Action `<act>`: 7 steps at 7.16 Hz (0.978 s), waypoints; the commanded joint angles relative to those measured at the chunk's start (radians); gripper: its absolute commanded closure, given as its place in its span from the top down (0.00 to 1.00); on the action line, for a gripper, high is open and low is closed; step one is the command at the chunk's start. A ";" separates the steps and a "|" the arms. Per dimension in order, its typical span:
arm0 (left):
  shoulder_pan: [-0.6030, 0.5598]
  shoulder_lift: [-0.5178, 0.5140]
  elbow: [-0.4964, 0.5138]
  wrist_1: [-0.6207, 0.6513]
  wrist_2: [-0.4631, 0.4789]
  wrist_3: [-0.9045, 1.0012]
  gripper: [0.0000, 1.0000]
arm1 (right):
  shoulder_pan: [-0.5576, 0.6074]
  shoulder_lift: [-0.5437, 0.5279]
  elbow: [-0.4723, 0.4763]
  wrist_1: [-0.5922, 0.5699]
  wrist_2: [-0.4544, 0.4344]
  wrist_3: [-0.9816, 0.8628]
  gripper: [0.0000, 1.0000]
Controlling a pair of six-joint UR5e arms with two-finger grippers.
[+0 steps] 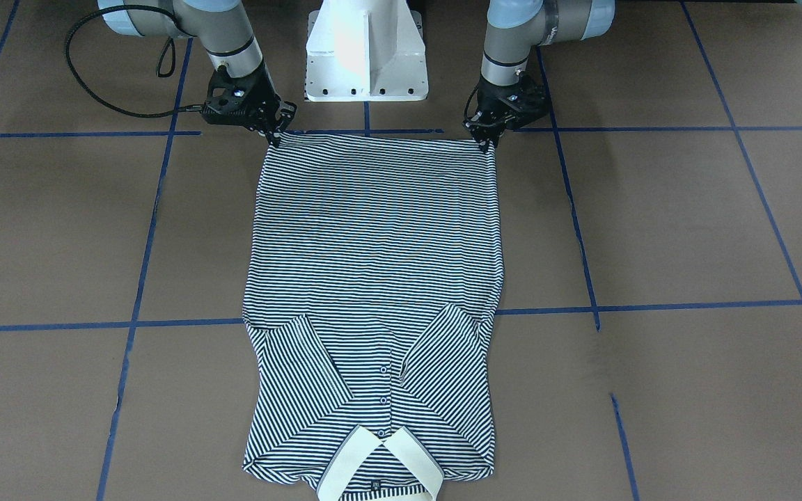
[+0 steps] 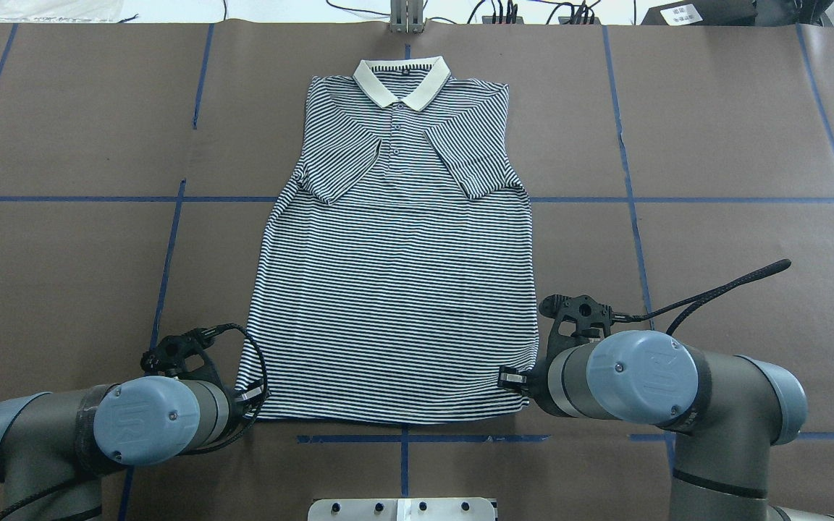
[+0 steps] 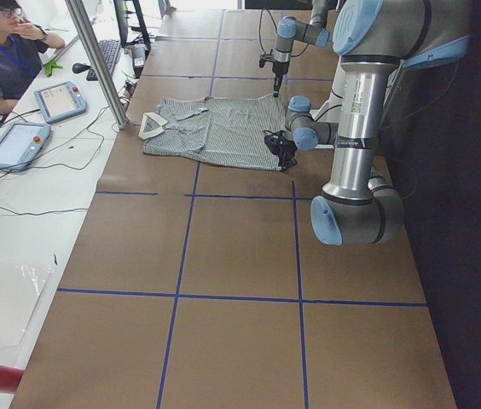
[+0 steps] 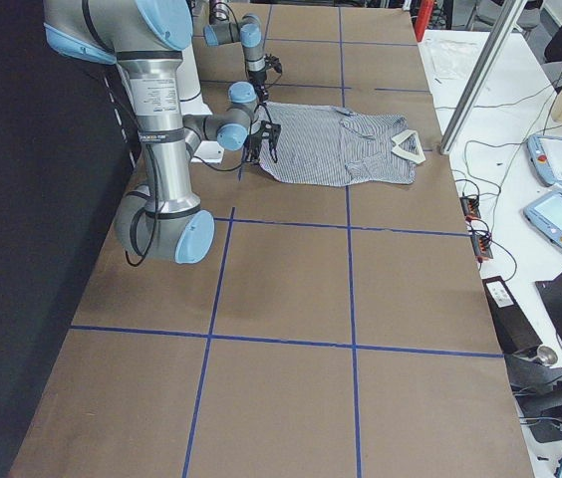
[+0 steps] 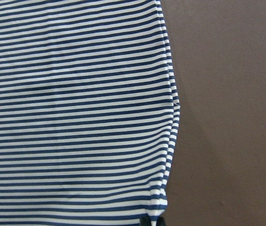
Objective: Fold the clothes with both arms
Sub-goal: 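Grasp the hem corners with both grippers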
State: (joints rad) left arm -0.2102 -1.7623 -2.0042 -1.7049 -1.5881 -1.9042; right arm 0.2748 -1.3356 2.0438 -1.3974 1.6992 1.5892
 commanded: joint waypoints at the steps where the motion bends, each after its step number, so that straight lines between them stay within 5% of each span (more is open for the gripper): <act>1: -0.003 -0.003 -0.025 0.001 0.000 0.001 0.00 | 0.003 -0.002 0.001 0.001 0.002 -0.002 0.00; 4: -0.011 0.003 -0.103 0.019 -0.001 -0.001 0.00 | 0.007 -0.011 0.009 0.006 0.014 -0.021 0.00; 7: 0.067 0.001 -0.346 0.300 -0.010 -0.003 0.00 | -0.044 -0.132 0.209 0.005 0.072 -0.028 0.00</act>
State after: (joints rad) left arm -0.1930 -1.7614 -2.2300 -1.5354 -1.5942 -1.9044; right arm 0.2615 -1.4146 2.1658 -1.3924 1.7476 1.5633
